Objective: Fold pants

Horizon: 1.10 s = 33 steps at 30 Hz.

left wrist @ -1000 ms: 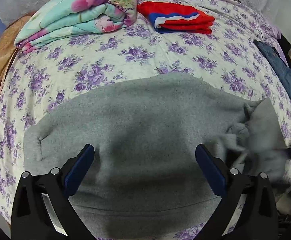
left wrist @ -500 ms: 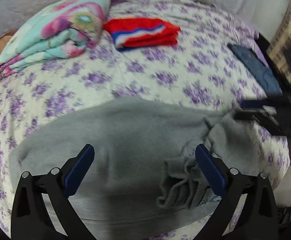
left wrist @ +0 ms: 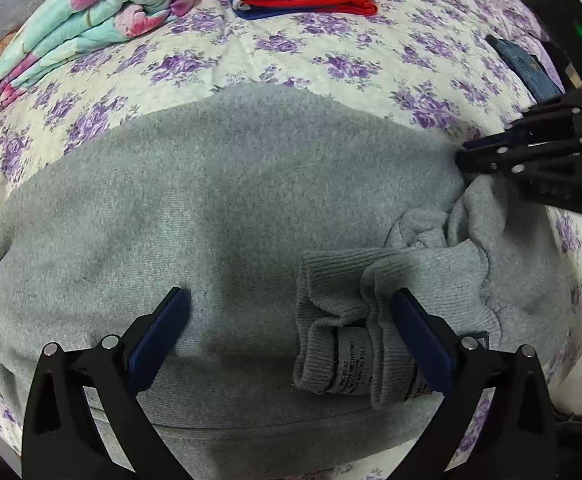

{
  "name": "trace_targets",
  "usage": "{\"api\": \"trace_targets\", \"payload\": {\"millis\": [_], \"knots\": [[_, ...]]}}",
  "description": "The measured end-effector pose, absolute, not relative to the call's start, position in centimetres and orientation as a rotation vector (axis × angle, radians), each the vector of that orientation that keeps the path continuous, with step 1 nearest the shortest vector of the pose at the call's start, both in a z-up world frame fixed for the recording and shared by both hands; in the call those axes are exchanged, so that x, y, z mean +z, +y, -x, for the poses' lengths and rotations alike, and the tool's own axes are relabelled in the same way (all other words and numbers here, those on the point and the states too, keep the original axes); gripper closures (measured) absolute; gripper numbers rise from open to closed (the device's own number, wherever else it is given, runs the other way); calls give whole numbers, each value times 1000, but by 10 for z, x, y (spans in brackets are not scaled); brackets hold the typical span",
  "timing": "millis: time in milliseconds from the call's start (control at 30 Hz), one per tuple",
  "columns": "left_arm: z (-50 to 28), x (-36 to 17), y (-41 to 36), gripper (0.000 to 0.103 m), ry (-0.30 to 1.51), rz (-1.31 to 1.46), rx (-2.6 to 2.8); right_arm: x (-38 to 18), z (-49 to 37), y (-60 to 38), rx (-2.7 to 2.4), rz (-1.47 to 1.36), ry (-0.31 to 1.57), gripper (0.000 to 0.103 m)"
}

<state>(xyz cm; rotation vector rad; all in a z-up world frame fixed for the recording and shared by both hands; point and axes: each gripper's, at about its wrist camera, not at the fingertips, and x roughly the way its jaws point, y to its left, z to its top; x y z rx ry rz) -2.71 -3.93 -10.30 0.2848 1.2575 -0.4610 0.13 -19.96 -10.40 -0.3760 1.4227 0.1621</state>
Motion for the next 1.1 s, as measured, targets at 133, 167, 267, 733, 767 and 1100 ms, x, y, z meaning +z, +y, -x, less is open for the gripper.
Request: {"api": "trace_targets", "payload": {"millis": [133,167,267,733,767,1100], "knots": [[26,-103,-38,4,1261,-275,-447,-81,-24,-213,76,341,1291,103],[26,-103,-37,4,1258,-273,-444,-82,-27,-218,114,291,1327,103],[27,-102,-38,4,1254,-265,-431,-80,-18,-223,179,211,1343,99],[8,-41,12,5,1128,-37,-425,-54,40,-233,190,-84,1197,37],[7,-33,22,5,1096,-25,-400,-45,46,-231,219,-107,1180,37],[6,-44,217,5,1148,260,91,-116,89,-157,281,49,1389,29]]}}
